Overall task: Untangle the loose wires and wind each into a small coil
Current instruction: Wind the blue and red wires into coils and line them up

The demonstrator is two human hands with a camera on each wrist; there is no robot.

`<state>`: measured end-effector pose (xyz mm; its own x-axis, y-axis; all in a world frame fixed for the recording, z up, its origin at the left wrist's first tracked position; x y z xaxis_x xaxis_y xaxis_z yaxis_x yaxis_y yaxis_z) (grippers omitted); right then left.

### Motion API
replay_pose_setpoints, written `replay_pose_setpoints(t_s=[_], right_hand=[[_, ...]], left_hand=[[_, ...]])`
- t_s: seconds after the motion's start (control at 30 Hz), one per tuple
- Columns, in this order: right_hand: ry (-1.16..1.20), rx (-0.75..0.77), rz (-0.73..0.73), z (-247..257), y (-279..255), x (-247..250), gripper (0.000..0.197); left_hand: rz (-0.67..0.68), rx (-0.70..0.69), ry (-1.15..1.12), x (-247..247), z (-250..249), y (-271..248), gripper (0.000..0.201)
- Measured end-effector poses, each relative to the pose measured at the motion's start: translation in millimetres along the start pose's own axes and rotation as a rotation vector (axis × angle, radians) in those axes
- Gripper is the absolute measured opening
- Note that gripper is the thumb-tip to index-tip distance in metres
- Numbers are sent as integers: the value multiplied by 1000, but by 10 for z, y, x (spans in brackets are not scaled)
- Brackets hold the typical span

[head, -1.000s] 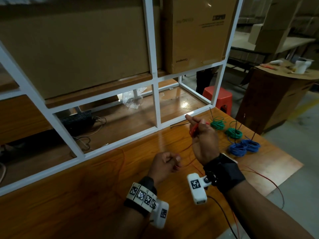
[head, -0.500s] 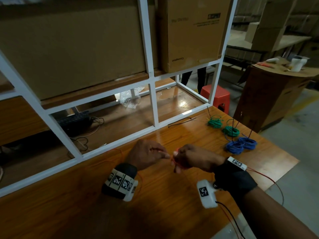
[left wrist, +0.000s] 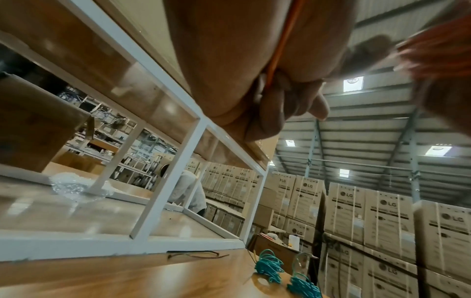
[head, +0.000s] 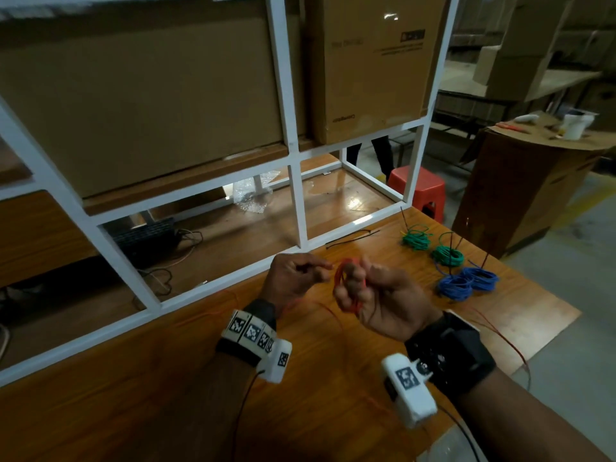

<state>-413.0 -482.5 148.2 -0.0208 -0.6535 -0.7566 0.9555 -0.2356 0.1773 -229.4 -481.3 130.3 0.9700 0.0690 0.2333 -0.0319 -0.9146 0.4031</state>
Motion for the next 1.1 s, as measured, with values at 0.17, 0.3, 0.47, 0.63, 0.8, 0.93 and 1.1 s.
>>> replay_pose_setpoints(t_s=[0.17,0.3,0.47,0.63,0.8,0.93,1.1], right_hand=[[157,323,-326,341,-34,25,30],[-318,513,-749,551,-52,262,34],[-1770,-43,-979,321,-38,507,32],[-1198,-523,-642,44,-190,515,51],[-739,-547,-270,-109,-225,347,47],[-291,-396,-46,-70,-178,163,38],[80,-11,39,186,-68,-79,32]], left_hand=[[20,105,126,-224,110,-204,21],[-37,165,112,-429,103,-378,22],[76,22,485,-463,8,-311,25],[269,-183,586,-133,64,-261,13],[209,-324,499,72,10,-87,28],[115,-400,371,-81,-172,44,27],[38,-176,180,-411,29,62,21]])
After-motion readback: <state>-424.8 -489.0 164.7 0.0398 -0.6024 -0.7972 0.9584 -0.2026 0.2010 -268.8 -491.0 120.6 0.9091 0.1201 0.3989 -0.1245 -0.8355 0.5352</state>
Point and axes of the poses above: each hand's wrist, its own y-axis towards the middle knuckle, its own x-axis out of the back of the hand, z = x × y, the point moved 3 cm from there along y, towards the middle knuckle, and after that the axes turned 8 degrees about -x, right-handed, at the moved point
